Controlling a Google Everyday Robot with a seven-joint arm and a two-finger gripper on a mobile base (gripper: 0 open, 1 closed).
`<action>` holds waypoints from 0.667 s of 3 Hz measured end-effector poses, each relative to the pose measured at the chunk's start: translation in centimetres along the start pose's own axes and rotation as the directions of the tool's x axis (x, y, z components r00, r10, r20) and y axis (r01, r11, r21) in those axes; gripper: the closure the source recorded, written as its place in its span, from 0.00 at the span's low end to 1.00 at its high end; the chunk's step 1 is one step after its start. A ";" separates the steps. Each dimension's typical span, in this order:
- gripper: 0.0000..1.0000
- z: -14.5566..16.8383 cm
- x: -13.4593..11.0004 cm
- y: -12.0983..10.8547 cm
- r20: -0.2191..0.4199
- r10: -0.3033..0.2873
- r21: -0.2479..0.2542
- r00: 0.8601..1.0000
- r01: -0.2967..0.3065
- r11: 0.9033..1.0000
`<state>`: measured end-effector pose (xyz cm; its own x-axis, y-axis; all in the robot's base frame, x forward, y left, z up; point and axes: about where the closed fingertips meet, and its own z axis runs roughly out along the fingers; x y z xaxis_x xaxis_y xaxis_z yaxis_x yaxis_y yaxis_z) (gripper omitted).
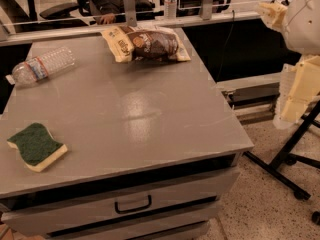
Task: Pick water bottle
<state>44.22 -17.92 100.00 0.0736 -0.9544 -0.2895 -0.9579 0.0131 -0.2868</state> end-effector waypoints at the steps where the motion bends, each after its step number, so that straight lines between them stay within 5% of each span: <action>1: 0.00 1.4 -2.2 -0.4 0.178 -0.134 -0.053 0.975 0.145 0.988; 2: 0.00 1.5 -3.1 -0.6 0.224 -0.169 -0.048 0.960 0.184 0.982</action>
Offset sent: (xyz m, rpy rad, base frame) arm 0.0062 0.0247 -0.0050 0.1232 0.0189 0.1980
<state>45.00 -14.54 99.65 0.2942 -0.8515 -0.4341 -0.9403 -0.1766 -0.2909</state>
